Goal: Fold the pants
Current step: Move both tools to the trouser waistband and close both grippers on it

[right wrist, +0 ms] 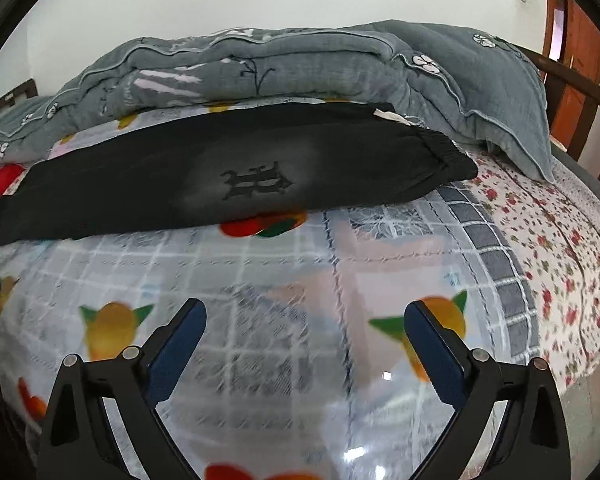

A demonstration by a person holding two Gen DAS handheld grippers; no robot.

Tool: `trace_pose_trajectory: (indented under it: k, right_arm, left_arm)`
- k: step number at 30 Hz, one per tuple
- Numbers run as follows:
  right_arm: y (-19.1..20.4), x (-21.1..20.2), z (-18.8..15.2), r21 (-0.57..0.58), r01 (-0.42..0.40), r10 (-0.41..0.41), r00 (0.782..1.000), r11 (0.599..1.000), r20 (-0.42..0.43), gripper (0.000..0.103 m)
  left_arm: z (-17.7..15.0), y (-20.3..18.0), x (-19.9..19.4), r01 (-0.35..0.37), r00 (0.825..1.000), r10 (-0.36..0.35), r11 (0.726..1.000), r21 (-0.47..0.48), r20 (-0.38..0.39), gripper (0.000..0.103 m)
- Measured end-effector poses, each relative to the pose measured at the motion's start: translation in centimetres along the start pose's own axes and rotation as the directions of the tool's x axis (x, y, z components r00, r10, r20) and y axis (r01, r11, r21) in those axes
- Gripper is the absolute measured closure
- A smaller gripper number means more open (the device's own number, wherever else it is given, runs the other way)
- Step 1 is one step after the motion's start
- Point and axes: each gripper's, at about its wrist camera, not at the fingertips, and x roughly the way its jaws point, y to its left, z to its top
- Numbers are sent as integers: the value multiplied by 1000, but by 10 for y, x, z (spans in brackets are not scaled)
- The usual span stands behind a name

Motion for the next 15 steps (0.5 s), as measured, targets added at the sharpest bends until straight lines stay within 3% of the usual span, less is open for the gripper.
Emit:
trace_pose_trajectory:
  k: [2, 4, 6, 9, 15]
  right_arm:
    - [-4, 12, 2, 3, -22, 22, 1000, 1000, -9, 6]
    - [-9, 25, 4, 16, -33, 34, 999, 999, -39, 13]
    - [-17, 45, 6, 52, -76, 82, 989, 996, -120, 17]
    - [-29, 53, 8, 93, -45, 51, 997, 995, -56, 17]
    - [-40, 63, 17, 130, -66, 63, 998, 989, 26, 17]
  left_arm:
    - [8, 11, 12, 4, 1000, -4, 1000, -26, 5, 5]
    - [15, 21, 20, 28, 1000, -28, 999, -43, 8, 5]
    - [21, 31, 26, 69, 998, -68, 995, -67, 12, 5]
    - [32, 44, 34, 93, 996, -90, 990, -102, 27, 5]
    - [53, 60, 52, 67, 997, -62, 990, -125, 42, 5]
